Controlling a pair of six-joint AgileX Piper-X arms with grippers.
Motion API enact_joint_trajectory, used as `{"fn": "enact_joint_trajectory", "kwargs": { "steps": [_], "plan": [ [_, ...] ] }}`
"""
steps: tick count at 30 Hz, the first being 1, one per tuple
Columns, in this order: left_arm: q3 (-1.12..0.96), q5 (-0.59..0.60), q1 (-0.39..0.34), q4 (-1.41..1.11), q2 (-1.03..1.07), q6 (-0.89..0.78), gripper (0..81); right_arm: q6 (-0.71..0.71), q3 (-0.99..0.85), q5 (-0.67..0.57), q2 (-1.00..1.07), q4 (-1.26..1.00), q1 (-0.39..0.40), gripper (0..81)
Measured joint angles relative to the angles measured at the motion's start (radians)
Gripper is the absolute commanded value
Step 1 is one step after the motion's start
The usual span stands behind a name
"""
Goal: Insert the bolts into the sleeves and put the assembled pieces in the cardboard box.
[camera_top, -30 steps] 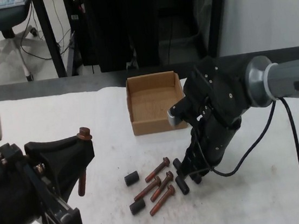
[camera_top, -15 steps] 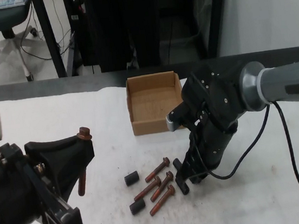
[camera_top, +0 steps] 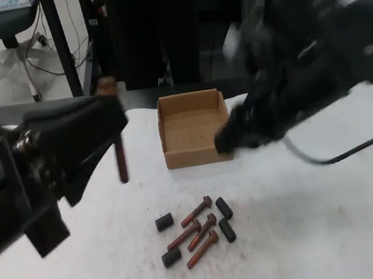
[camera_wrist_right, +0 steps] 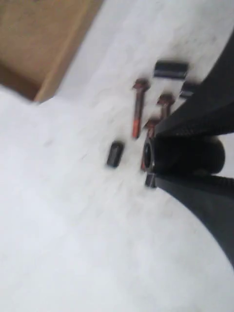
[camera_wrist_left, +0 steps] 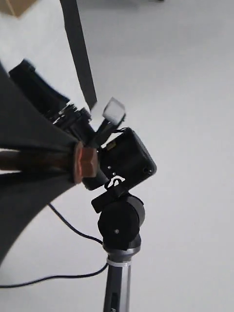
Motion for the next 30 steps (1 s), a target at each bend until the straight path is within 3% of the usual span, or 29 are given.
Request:
{"fn": "enact_joint_trajectory", "kwargs": {
  "steps": [5, 9, 11, 14, 19, 22, 30],
  "plan": [
    [0.000, 0.038, 0.000, -0.307, 0.185, -0.100, 0.0, 0.093, 0.122, -0.234, -0.189, -0.192, 0.000, 0.9],
    [0.000, 0.005, 0.000, -0.553, 0.336, -0.170, 0.0, 0.156, 0.308, -0.292, -0.332, -0.426, 0.047, 0.9],
    [0.000, -0.077, -0.004, -0.782, 0.457, -0.251, 0.0, 0.178, 0.398, -0.283, -0.368, -0.544, 0.082, 0.9],
    [0.000, -0.105, -0.011, -0.902, 0.515, -0.281, 0.0, 0.194, 0.545, -0.167, -0.362, -0.805, 0.171, 0.9],
    [0.000, -0.044, -0.042, -1.003, 0.584, -0.265, 0.0, 0.195, 0.594, -0.078, -0.320, -1.004, 0.227, 0.9],
    [0.000, 0.068, -0.049, -1.016, 0.587, -0.181, 0.0, 0.195, 0.594, -0.063, -0.299, -1.067, 0.236, 0.9],
    [0.000, 0.088, -0.049, -1.018, 0.587, -0.156, 0.0, 0.195, 0.594, -0.046, -0.295, -1.088, 0.236, 0.9]
  ]
}}
